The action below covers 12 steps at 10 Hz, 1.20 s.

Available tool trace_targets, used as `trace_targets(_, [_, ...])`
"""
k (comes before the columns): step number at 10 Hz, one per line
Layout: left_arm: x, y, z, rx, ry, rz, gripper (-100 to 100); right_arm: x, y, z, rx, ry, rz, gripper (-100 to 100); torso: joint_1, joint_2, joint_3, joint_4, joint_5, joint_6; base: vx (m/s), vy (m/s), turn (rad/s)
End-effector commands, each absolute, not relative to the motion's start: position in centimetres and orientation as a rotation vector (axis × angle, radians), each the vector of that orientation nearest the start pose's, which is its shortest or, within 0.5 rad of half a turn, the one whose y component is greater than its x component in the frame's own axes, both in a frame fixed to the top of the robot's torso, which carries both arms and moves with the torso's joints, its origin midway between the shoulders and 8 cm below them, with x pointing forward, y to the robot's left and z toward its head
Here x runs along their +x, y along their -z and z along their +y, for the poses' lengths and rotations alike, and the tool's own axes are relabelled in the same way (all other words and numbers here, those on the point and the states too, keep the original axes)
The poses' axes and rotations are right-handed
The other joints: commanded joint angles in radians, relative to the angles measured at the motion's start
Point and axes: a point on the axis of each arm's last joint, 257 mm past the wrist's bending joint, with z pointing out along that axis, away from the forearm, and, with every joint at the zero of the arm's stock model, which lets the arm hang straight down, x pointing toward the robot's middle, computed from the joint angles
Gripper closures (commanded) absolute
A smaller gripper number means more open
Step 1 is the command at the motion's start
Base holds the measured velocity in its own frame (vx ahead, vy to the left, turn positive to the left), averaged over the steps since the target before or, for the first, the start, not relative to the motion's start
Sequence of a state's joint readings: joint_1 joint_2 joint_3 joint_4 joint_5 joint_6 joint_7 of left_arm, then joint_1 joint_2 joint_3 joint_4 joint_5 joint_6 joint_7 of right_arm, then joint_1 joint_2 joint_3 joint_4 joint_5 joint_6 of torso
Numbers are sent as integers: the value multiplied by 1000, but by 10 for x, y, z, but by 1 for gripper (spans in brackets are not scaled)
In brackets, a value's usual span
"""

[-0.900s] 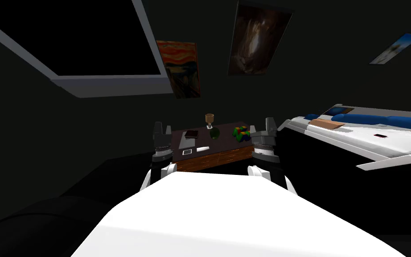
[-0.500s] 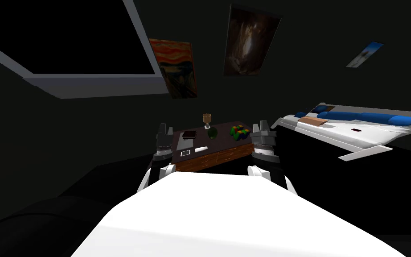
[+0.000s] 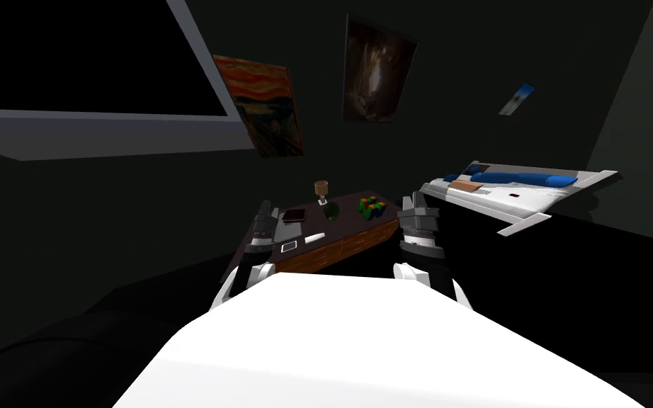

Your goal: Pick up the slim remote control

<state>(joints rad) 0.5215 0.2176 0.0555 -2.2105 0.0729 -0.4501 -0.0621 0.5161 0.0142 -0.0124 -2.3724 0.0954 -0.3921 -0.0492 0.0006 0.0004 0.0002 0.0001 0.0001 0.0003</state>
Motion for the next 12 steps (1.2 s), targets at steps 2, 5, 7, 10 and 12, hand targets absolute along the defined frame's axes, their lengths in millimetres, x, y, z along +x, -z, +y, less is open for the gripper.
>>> trace_targets(2, [375,53,304,-704,1186,937,-100,343,-39,-277,654,-1255,659,0,0,0,0,0,0,0,-11,1,-237])
trace_targets(5, [388,96,318,-815,1176,1044,-100,343,-39,-277,654,-1255,659,0,0,0,0,0,0,-1,-5,-4,-187])
trace_targets(7, [394,123,327,-885,1161,1106,-100,343,-39,-277,654,-1255,659,0,0,0,0,0,0,-1,-3,-6,-195])
trace_targets(10, [397,149,337,-955,1143,1166,-100,343,-39,-277,654,-1255,659,0,-1,-1,0,0,0,0,-1,-7,-155])
trace_targets(12, [399,177,348,-1030,1120,1225,-100,343,-39,-277,654,-1255,659,0,-1,-1,0,0,0,0,0,-11,-197])
